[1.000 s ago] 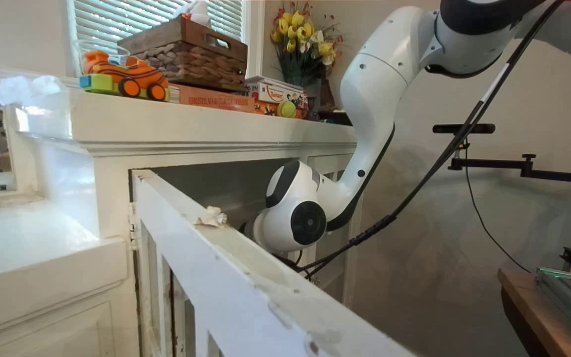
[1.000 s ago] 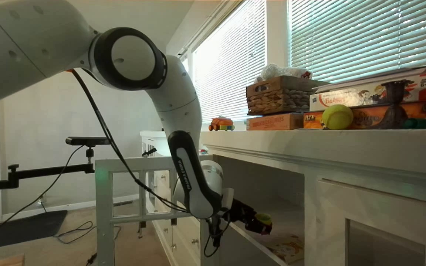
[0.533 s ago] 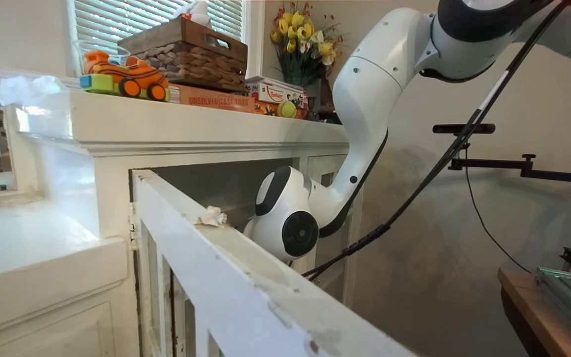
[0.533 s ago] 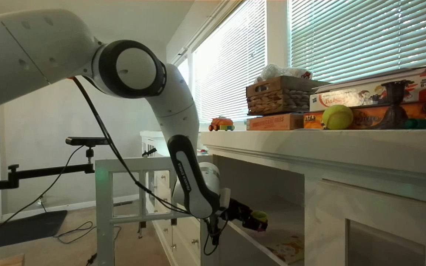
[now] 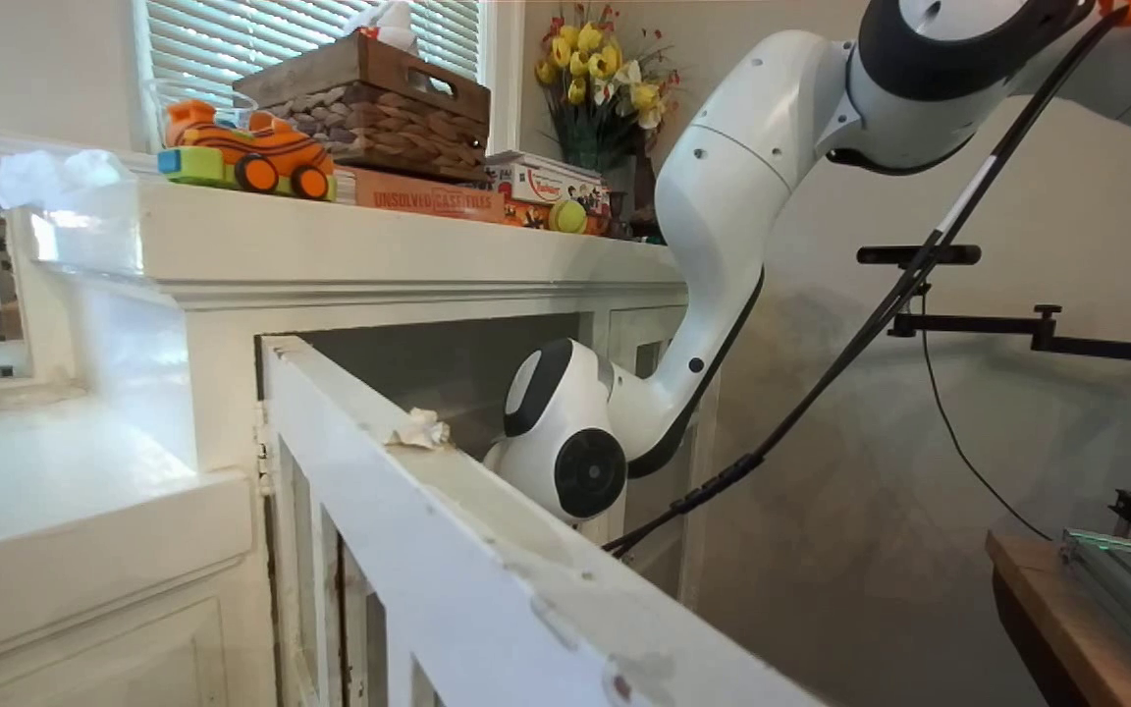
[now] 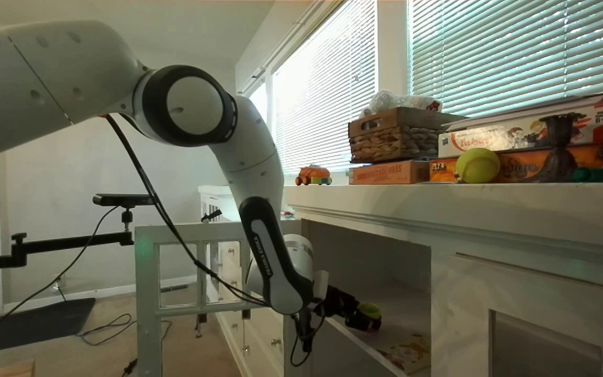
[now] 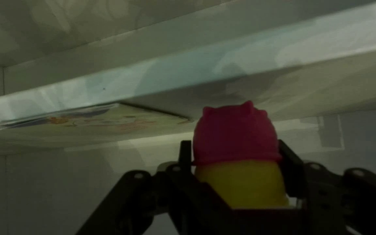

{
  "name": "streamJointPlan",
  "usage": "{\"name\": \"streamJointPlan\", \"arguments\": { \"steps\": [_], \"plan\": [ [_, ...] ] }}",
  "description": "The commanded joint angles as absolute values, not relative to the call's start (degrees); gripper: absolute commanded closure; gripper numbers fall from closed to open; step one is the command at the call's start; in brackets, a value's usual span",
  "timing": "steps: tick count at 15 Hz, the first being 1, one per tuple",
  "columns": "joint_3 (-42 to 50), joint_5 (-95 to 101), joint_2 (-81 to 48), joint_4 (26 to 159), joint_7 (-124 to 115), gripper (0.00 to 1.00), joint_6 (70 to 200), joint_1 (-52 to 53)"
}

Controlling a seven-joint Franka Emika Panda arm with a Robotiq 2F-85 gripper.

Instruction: Place the stacked bowls in the cabinet then unstack them.

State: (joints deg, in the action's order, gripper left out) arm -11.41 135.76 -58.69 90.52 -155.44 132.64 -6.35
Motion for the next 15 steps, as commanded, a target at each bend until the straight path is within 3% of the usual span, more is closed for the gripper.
{"name": "streamJointPlan", "arguments": {
  "steps": [1,4,11,12,15],
  "plan": [
    [-10.44,134.32,-60.34,87.83,-155.54,0.17,133.68,-5.34],
    [-10.37,134.57,-60.54,87.55,-155.62,0.0,133.77,-5.31],
    [-10.31,134.95,-60.07,87.43,-156.06,0.0,133.17,-4.95],
    [-10.33,134.9,-59.99,87.4,-156.16,0.23,133.11,-4.92],
    [-10.25,135.54,-59.66,87.3,-156.66,0.41,132.92,-4.64]
  ]
}}
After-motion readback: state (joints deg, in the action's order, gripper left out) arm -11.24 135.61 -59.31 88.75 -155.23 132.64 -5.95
